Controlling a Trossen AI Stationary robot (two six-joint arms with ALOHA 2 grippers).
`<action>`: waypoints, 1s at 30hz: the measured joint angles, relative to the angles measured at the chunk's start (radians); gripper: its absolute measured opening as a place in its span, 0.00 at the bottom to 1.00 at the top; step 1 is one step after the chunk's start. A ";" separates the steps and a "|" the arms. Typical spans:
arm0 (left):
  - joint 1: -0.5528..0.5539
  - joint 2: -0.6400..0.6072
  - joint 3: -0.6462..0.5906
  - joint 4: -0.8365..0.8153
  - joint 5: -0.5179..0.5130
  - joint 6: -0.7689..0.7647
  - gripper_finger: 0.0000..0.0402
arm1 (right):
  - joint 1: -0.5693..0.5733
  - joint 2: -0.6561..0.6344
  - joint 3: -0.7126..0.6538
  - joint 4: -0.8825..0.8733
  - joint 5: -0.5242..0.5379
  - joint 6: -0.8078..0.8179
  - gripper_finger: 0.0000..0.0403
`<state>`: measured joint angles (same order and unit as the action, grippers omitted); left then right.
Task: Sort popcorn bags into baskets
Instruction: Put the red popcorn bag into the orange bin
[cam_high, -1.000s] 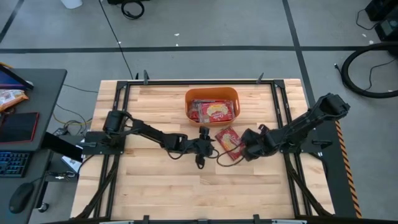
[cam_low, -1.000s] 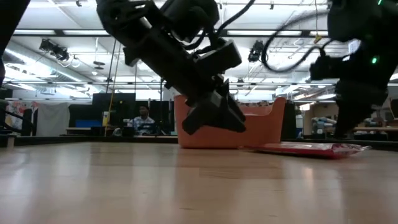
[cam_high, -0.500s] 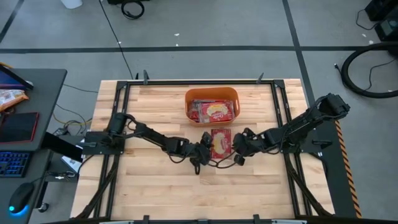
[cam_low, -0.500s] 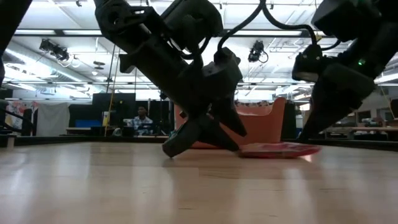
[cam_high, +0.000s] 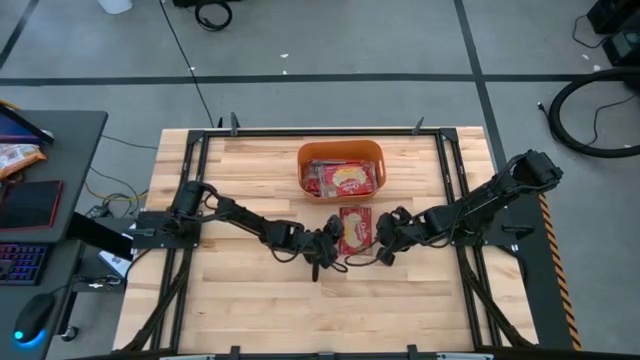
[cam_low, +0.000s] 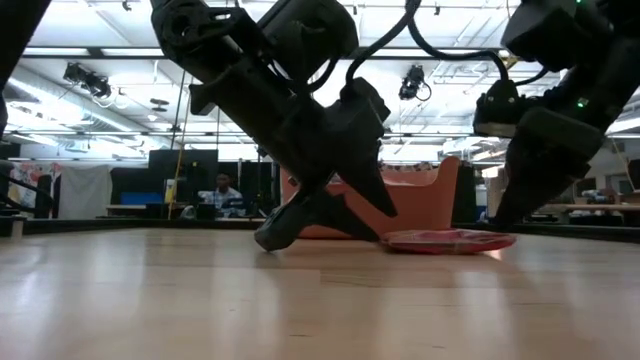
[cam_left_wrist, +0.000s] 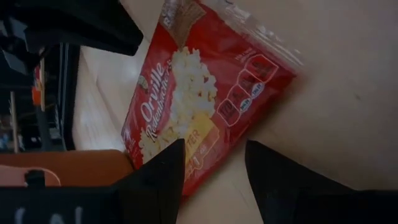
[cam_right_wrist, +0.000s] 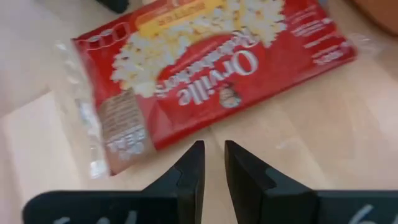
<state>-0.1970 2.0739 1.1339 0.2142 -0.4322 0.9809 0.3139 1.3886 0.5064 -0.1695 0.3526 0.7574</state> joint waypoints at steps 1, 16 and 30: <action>0.003 0.000 0.000 -0.001 0.001 0.024 0.43 | 0.000 0.000 0.000 0.005 -0.012 0.000 0.17; 0.092 0.000 -0.002 0.014 0.143 0.261 0.43 | -0.023 0.000 0.000 0.088 -0.059 -0.053 0.17; 0.189 0.002 -0.002 0.049 0.403 0.429 0.42 | -0.074 0.000 0.000 0.071 -0.063 -0.058 0.17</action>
<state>-0.0080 2.0763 1.1316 0.2630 -0.0291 1.4100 0.2396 1.3884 0.5068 -0.0990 0.2899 0.6994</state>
